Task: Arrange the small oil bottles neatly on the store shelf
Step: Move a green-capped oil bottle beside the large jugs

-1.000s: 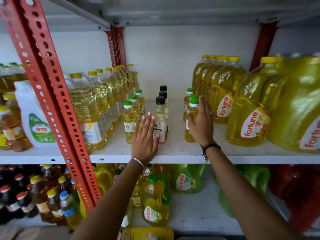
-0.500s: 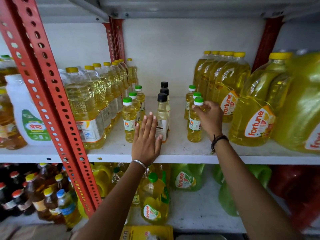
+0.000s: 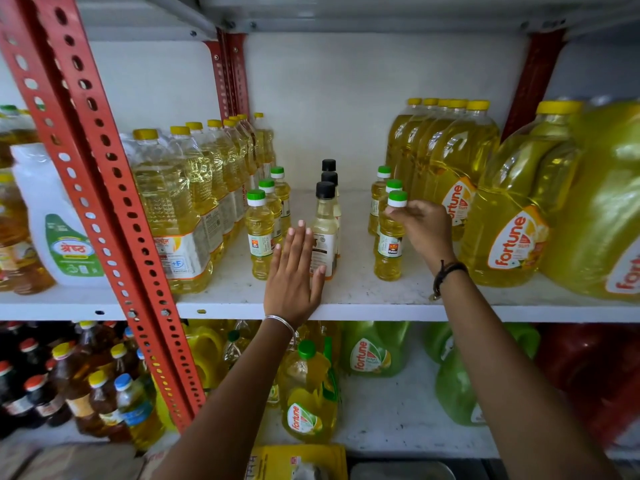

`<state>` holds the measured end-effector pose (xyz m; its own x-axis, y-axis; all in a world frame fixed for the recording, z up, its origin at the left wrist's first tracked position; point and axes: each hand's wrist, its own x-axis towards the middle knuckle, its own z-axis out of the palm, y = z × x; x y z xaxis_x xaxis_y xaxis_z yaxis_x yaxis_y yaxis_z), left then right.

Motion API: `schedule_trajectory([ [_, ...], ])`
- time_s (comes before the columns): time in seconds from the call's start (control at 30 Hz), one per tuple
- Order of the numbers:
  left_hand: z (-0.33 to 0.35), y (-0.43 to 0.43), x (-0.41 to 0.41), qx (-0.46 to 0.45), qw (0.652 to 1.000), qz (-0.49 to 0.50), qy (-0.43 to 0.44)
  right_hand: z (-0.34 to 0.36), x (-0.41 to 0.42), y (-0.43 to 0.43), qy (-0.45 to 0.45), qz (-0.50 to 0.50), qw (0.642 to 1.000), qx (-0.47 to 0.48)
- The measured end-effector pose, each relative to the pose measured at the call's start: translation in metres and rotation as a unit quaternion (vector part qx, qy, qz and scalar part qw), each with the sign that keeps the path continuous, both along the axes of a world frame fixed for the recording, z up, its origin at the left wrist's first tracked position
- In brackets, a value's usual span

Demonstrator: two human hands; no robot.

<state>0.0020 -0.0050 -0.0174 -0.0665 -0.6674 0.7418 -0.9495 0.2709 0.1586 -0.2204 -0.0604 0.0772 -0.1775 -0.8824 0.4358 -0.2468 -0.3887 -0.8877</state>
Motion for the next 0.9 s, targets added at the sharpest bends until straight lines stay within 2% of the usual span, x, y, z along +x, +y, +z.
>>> schedule_trajectory([
  [0.23, 0.000, -0.001, 0.000, -0.004, 1.000, -0.001, 0.002, 0.003, -0.008, -0.003, 0.018, 0.047, 0.999, -0.005],
  [0.9, 0.001, 0.001, -0.001, 0.008, 1.000, -0.009, 0.000, 0.006, -0.025, 0.031, 0.044, 0.063, 0.997, -0.029],
])
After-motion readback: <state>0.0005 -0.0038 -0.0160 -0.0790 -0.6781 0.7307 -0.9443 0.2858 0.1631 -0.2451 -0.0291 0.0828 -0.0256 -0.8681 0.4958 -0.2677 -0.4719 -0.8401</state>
